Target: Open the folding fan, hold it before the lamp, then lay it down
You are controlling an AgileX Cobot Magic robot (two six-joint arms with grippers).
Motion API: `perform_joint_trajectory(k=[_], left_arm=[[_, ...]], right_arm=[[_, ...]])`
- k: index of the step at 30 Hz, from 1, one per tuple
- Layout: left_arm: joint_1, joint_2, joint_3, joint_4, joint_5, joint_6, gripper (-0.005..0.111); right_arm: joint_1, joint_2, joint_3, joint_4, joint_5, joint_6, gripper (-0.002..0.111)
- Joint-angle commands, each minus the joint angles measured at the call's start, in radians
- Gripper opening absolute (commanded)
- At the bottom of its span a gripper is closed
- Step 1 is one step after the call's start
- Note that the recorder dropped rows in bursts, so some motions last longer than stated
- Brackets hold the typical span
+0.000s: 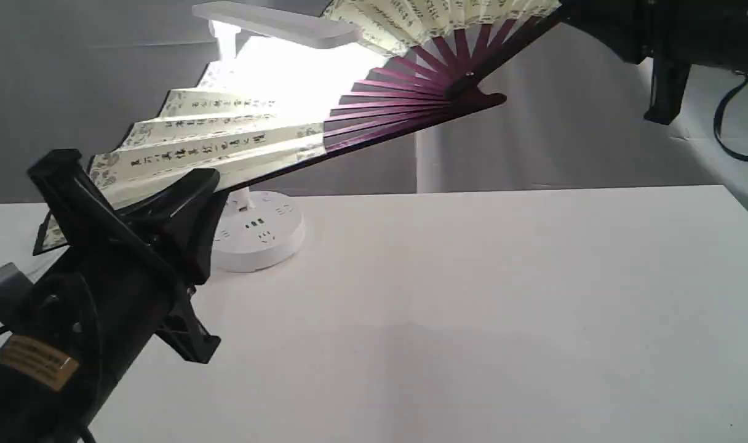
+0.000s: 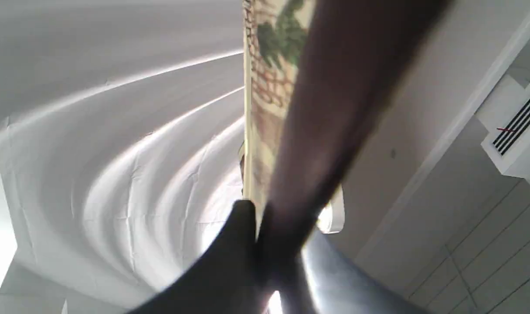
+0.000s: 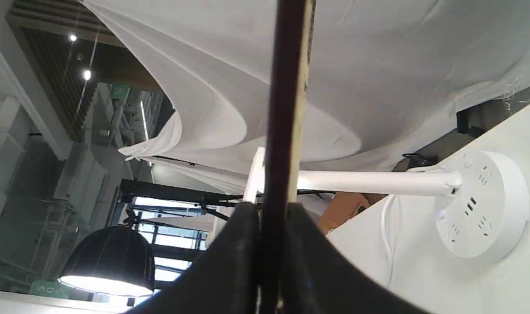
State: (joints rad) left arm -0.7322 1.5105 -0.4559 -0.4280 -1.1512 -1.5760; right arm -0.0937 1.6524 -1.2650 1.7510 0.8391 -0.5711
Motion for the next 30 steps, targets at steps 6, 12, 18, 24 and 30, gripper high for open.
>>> perform_joint_trajectory(k=[6, 12, 18, 24, 30], left_arm=[[0.013, -0.019, -0.004, -0.067, -0.070, -0.019, 0.000], [0.013, -0.019, -0.004, -0.067, -0.070, -0.021, 0.000], [0.013, -0.019, -0.004, -0.067, -0.070, -0.023, 0.000], [0.013, -0.019, -0.004, -0.067, -0.070, -0.026, 0.000], [0.013, -0.019, -0.004, -0.067, -0.070, -0.042, 0.000]], right_arm=[[-0.014, -0.005, -0.010, -0.007, -0.061, -0.025, 0.000], [-0.014, -0.005, -0.010, -0.007, -0.061, -0.025, 0.000], [-0.014, -0.005, -0.010, -0.007, -0.061, -0.025, 0.000], [-0.014, -0.005, -0.010, -0.007, -0.061, -0.025, 0.000], [-0.014, -0.005, -0.010, -0.007, -0.061, -0.025, 0.000]])
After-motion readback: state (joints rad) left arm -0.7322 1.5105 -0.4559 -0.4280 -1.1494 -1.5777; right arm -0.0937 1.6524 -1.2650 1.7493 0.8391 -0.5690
